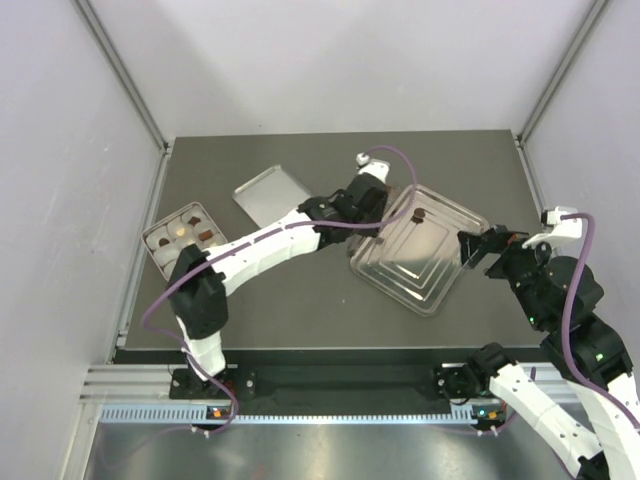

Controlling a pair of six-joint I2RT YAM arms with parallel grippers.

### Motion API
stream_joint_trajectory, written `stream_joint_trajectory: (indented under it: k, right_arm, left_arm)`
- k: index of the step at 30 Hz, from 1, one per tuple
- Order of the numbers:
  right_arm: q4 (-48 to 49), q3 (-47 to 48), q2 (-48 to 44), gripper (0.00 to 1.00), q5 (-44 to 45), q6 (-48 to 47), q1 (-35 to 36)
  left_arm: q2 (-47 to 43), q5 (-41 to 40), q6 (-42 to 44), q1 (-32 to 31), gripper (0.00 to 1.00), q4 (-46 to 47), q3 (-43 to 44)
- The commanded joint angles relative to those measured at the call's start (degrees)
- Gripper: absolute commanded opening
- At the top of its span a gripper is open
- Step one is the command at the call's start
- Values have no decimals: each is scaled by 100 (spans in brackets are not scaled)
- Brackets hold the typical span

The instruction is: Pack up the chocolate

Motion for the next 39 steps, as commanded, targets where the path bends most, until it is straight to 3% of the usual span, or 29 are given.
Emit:
stream_joint_trajectory:
  k: [1,6,10,15,24,39]
  right_arm:
    - [44,97,-45,100,-122,105,80]
    - [53,35,-36,100,-219,131,80]
    - [141,-35,-27,100,-316,140,80]
    - [237,-61,25,100,-588,105,80]
    - [360,-9,236,100,-1238,26,80]
    - [176,422,764,100,-1616,104,352]
  left_arm:
    - [-573,-581,-686,401,35,-635,-263]
    - [-1495,-555,-1250,1226,33,-996,-1192]
    - [-2443,-546,-1417,2324,33,-1206,-1889]
    - [-3131,-836,-1286,3422,34,-1855,-2355]
    - [-4027,-1276,-1145,4829,35,-2376,-3215]
    - [-4107,-1407,-960,5420,35,-2227,-3656]
